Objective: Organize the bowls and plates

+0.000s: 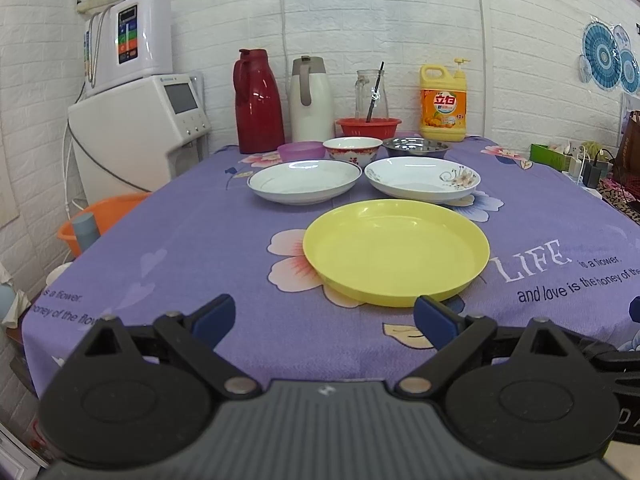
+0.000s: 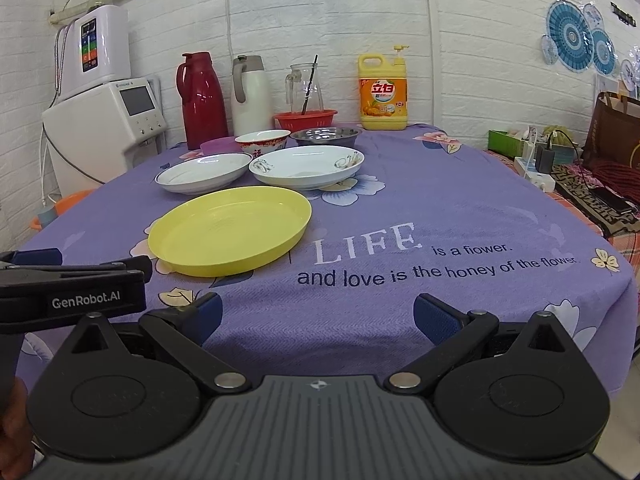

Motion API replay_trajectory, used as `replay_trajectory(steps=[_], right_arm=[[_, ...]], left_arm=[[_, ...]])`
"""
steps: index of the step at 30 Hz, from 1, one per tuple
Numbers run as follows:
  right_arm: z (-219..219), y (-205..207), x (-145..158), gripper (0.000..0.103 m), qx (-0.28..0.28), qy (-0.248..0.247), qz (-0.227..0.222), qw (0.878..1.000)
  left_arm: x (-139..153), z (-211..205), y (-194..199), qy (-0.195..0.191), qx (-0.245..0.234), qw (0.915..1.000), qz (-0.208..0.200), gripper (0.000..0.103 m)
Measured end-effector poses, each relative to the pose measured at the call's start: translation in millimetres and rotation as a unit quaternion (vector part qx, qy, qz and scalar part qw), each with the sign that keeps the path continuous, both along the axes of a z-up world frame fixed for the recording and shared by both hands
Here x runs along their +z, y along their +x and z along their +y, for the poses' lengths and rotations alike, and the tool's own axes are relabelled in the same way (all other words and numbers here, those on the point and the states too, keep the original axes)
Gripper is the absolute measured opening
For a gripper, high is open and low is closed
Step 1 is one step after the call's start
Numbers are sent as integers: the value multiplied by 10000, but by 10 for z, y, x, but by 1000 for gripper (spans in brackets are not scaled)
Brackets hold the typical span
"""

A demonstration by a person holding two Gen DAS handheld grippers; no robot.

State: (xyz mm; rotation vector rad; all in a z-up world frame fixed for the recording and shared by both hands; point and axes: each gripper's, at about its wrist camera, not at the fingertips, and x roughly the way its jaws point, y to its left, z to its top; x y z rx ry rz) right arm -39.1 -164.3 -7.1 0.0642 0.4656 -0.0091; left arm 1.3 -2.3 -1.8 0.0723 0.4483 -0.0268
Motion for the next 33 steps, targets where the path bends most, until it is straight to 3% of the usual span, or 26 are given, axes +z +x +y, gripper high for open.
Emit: replay_trajectory(steps=[33], right_arm=[[38, 8, -1, 103, 39, -7, 30, 10000]], left_arm=[[-28, -24, -15, 42, -39, 10000, 11, 95]])
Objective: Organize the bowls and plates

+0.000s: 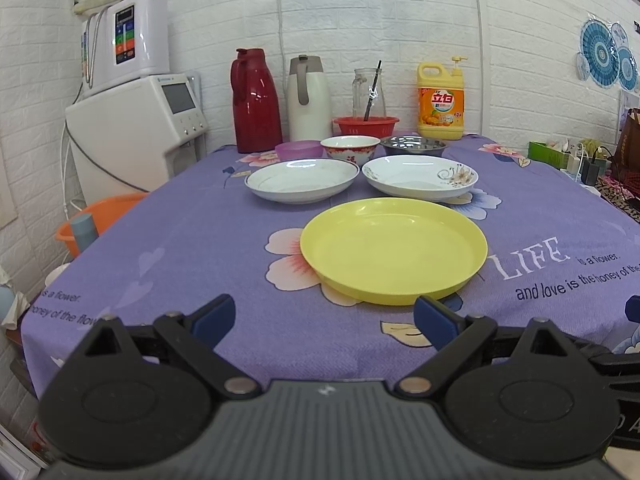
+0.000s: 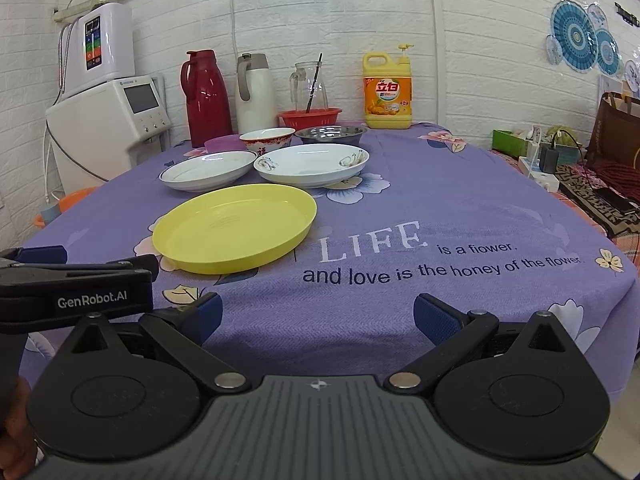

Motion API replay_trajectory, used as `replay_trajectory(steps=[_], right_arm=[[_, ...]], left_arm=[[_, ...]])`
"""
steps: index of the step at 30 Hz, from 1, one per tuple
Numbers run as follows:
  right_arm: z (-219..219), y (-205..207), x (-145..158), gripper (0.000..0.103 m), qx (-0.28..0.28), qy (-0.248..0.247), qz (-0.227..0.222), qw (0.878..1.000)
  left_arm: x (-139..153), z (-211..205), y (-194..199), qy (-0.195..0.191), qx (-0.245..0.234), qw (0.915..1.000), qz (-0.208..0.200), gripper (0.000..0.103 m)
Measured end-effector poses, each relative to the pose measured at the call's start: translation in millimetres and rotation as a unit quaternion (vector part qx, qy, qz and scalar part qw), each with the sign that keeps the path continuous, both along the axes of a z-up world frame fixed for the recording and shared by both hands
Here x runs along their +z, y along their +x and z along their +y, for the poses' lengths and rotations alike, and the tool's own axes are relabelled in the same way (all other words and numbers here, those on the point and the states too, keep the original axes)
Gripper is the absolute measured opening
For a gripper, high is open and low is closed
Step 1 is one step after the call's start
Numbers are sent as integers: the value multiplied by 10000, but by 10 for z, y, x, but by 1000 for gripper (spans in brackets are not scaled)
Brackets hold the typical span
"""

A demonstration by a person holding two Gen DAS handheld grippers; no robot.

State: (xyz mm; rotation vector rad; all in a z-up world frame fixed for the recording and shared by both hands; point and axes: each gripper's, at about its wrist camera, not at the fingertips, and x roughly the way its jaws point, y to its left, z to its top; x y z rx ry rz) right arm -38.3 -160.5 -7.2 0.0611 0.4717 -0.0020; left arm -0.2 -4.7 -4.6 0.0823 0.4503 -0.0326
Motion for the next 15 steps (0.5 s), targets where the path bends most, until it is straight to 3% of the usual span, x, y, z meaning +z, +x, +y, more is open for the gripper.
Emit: replay_trajectory(steps=[15], right_arm=[[-4, 4, -5, 103, 6, 6, 17, 10000]], left_arm=[[3, 0, 0, 3, 1, 10000, 1, 95]])
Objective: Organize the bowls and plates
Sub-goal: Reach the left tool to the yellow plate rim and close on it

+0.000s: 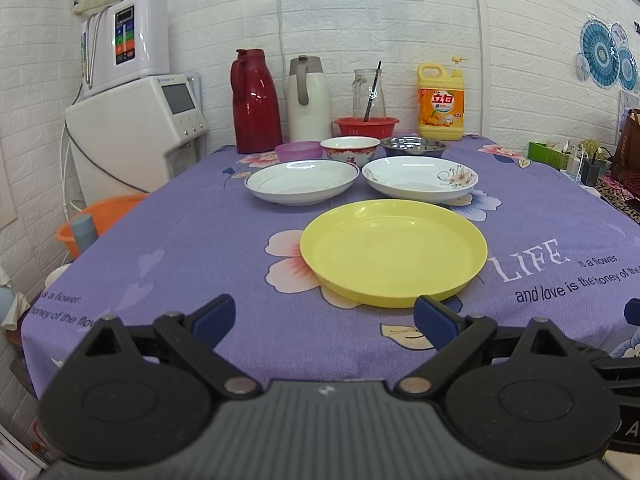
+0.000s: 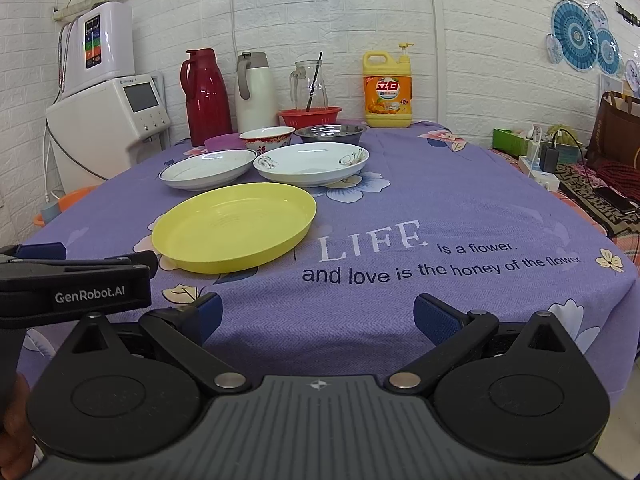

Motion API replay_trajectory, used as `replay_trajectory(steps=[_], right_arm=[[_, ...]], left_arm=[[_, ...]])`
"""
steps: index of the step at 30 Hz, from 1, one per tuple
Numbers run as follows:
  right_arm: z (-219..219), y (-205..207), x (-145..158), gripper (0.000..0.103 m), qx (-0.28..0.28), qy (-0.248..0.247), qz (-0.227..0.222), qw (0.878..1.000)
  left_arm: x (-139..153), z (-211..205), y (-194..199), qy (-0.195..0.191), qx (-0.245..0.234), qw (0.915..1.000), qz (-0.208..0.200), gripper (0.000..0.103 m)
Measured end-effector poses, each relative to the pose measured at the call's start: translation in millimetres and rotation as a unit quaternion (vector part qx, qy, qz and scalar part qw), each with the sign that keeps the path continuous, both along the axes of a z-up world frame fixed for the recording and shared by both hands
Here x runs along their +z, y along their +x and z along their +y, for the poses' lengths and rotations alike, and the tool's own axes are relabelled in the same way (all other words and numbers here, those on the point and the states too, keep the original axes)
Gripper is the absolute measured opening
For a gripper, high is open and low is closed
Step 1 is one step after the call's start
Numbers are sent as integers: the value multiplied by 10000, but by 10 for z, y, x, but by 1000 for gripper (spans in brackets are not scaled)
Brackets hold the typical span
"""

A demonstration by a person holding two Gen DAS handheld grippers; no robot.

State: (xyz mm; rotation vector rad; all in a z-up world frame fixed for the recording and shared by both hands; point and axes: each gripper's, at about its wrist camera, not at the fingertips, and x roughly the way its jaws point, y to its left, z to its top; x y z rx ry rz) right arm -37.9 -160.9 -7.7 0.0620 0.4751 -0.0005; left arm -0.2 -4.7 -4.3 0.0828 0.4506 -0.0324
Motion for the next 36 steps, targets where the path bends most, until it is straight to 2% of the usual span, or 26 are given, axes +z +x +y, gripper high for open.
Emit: replay_trajectory(steps=[10, 12, 19, 22, 27, 33, 36], right_arm=[[-8, -5, 16, 103, 38, 7, -36, 10000], [-32, -23, 26, 103, 70, 42, -159, 9998], [-154, 134, 76, 103, 456, 511, -338, 9971], [-148, 365, 117, 103, 640, 565, -161, 9962], [-78, 807, 186, 103, 799, 369, 71, 9961], [-65, 1340, 37, 103, 781, 229, 757, 9938], [-28, 1516, -15, 103, 782, 174, 969, 9921]], left_arm=[[84, 81, 97, -125, -30, 9999, 15, 95], [93, 132, 169, -141, 56, 9999, -56, 95], [4, 239, 609, -210, 159, 9986, 451, 95], [12, 266, 775, -316, 70, 9972, 669, 95], [28, 342, 1082, -431, 66, 9940, 999, 95], [-11, 429, 1488, -708, -114, 9868, 1451, 95], [-59, 428, 1660, -701, -233, 9836, 1647, 95]])
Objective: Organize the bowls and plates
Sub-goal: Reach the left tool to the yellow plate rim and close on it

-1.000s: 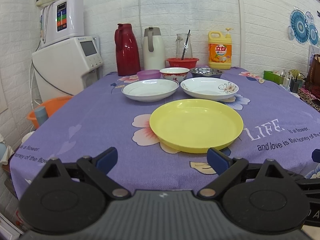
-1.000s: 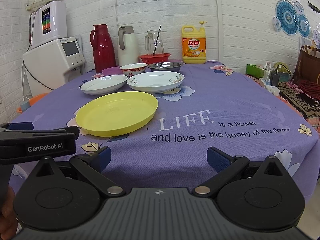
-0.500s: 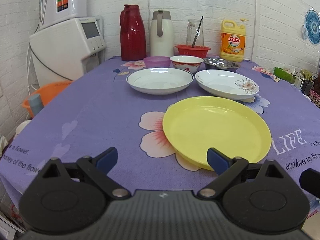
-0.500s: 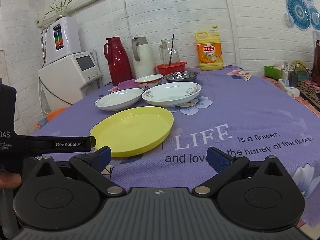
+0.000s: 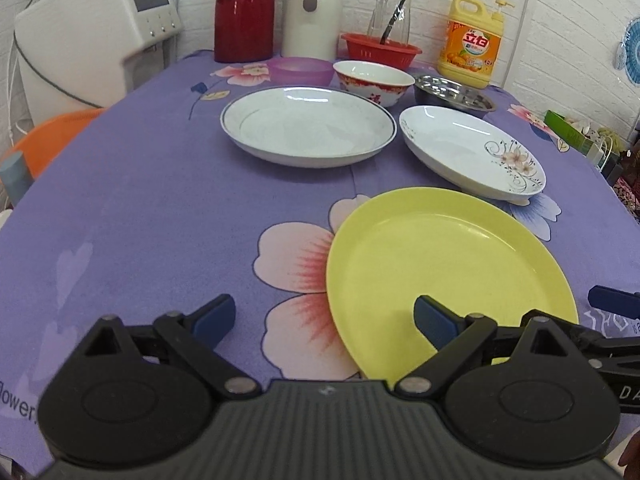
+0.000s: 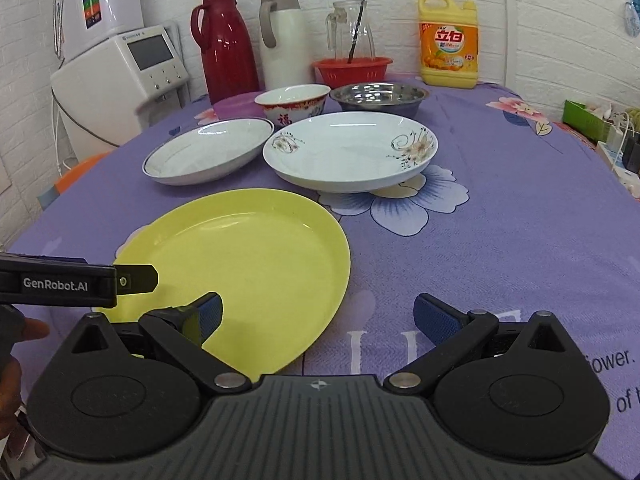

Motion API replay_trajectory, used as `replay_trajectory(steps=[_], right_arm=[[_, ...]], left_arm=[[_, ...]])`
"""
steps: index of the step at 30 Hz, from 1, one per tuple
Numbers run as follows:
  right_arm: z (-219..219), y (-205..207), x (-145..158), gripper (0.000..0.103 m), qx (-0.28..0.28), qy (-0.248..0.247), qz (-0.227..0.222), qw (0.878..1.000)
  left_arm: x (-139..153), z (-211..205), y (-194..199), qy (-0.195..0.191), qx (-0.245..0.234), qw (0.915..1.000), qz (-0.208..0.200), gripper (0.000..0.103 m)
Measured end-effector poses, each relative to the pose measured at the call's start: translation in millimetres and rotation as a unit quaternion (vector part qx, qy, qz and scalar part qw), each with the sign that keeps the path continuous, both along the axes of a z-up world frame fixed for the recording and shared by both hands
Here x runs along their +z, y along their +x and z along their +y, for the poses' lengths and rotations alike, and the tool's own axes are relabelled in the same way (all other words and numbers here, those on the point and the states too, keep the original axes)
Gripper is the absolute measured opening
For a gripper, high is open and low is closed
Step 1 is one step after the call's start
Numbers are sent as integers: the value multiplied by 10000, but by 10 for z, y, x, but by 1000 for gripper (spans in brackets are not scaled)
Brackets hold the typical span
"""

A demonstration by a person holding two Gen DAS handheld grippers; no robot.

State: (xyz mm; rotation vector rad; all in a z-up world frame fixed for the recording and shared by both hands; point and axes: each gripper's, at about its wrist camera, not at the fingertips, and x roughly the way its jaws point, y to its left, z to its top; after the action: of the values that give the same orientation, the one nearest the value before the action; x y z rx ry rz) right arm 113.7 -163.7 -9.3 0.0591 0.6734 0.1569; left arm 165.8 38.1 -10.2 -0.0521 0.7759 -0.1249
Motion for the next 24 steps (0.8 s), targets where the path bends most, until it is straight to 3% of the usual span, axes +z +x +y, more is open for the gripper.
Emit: replay_trajectory(steps=[6, 11, 14, 17, 21, 24], right_arm=[[110, 153, -82, 103, 89, -417, 122, 9990], [41, 130, -105, 103, 180, -356, -96, 9992], [20, 159, -56, 103, 114, -330, 24, 9994], [-21, 132, 18, 103, 212, 67, -132, 9997], [71, 154, -2, 103, 303, -204, -107, 9993], [104, 154, -48, 103, 328, -304, -105, 9989]], left_arm=[[-20, -54, 131, 236, -277, 9993, 93, 95], [-8, -38, 150, 205, -578, 9981, 114, 95], [11, -24, 168, 115, -647, 9978, 128, 94], [21, -54, 164, 151, -727, 9972, 92, 93], [-10, -112, 153, 255, -807, 9964, 53, 90], [6, -128, 105, 132, -902, 9958, -18, 74]])
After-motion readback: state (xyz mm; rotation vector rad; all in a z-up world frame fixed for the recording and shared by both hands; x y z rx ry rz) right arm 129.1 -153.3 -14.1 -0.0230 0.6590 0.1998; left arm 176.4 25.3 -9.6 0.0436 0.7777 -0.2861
